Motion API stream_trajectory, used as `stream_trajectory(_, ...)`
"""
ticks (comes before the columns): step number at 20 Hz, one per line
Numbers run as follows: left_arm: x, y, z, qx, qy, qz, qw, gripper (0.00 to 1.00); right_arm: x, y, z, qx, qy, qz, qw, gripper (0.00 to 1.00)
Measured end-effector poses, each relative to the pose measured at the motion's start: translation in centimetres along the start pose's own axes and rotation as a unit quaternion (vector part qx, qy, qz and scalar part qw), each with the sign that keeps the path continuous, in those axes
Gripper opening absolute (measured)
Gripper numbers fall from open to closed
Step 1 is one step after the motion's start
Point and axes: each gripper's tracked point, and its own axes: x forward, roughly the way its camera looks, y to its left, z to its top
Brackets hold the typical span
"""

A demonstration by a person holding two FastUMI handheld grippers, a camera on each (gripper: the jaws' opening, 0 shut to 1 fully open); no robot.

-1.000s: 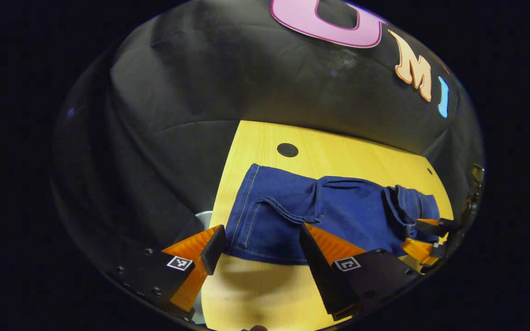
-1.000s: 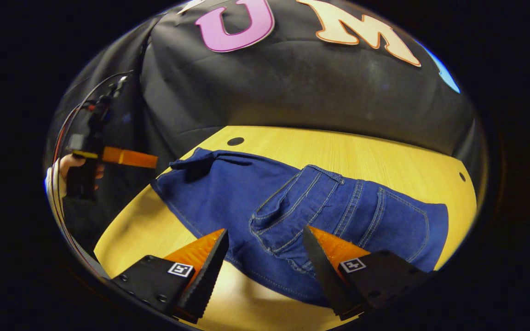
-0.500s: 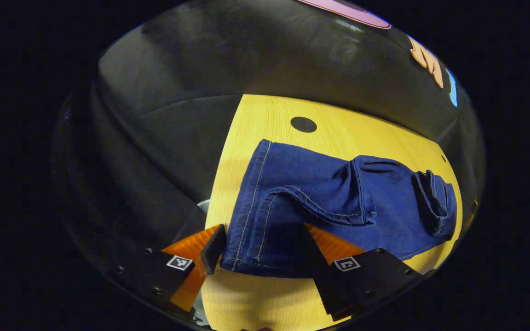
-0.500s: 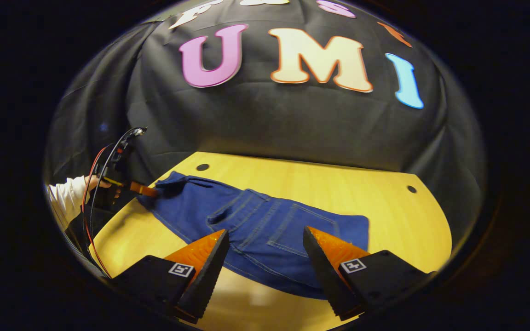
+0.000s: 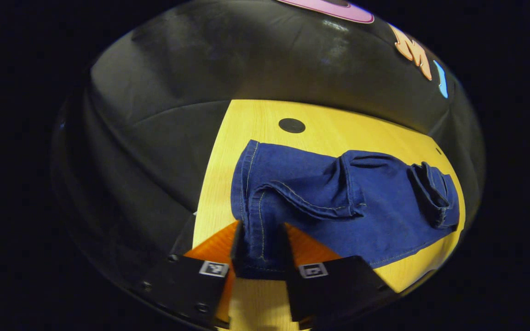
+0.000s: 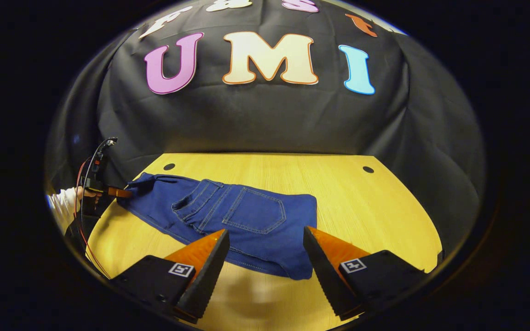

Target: Grasp the waist and the cuffs of the jeans and fold them to make the two legs overlap; first hold the waist and fold one-third of the jeans toward the cuffs, then hold the cuffs and fold the remaining one-third in the same direction to finish folding.

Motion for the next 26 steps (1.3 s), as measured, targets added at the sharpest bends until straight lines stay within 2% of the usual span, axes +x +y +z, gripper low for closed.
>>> stream_trajectory(1,0.0,-0.2,0.0,-0.005,0.0,-0.002,1.0,0.17,-0.4,-0.3,0.1,0.004,-0.002,-0.001,1.0,0.96)
stream_trajectory(3,-0.2,-0.2,0.1,-0.009,0.001,0.008,1.0,0.09,-1.1,-1.2,0.3,0.006,-0.008,-0.007,1.0,0.99)
stream_trajectory(4,-0.1,-0.3,0.1,-0.008,0.001,0.018,1.0,0.09,-1.3,-1.9,0.3,0.004,-0.011,-0.012,1.0,0.96)
stream_trajectory(7,-0.9,-1.0,1.4,0.003,-0.01,0.039,0.999,0.05,-2.5,-4.2,0.4,-0.002,-0.016,-0.029,0.999,0.99)
stream_trajectory(9,-3.1,-3.4,3.4,0.005,-0.031,0.025,0.999,0.03,-3.1,-5.4,0.4,0.002,-0.017,-0.031,0.999,0.96)
stream_trajectory(10,-4.4,-4.5,4.1,0.008,-0.038,0.015,0.999,0.03,-3.3,-5.9,0.3,0.004,-0.017,-0.031,0.999,0.99)
stream_trajectory(14,-8.6,-9.0,5.0,0.018,-0.058,-0.018,0.998,0.03,-3.6,-8.1,-0.2,0.016,-0.013,-0.022,1.0,1.0)
stream_trajectory(17,-11.6,-15.2,5.8,0.03,-0.075,-0.051,0.995,0.03,-3.8,-10.0,-0.2,0.021,-0.015,-0.014,1.0,1.0)
stream_trajectory(18,-12.3,-18.1,6.5,0.032,-0.082,-0.062,0.994,0.03,-4.0,-10.8,-0.2,0.023,-0.017,-0.011,1.0,0.97)
stream_trajectory(19,-13.0,-21.1,7.3,0.034,-0.093,-0.074,0.992,0.03,-4.0,-11.6,-0.2,0.024,-0.018,-0.009,1.0,1.0)
stream_trajectory(22,-14.0,-30.3,8.3,0.04,-0.098,-0.116,0.988,0.02,-4.2,-14.7,0.0,0.022,-0.025,-0.007,0.999,0.97)
stream_trajectory(23,-14.4,-33.1,8.4,0.045,-0.099,-0.128,0.986,0.02,-4.2,-15.8,0.1,0.021,-0.028,-0.009,0.999,0.99)
stream_trajectory(26,-14.5,-41.2,7.8,0.082,-0.1,-0.161,0.978,0.03,-4.6,-19.5,-0.2,0.024,-0.03,-0.019,0.999,0.97)
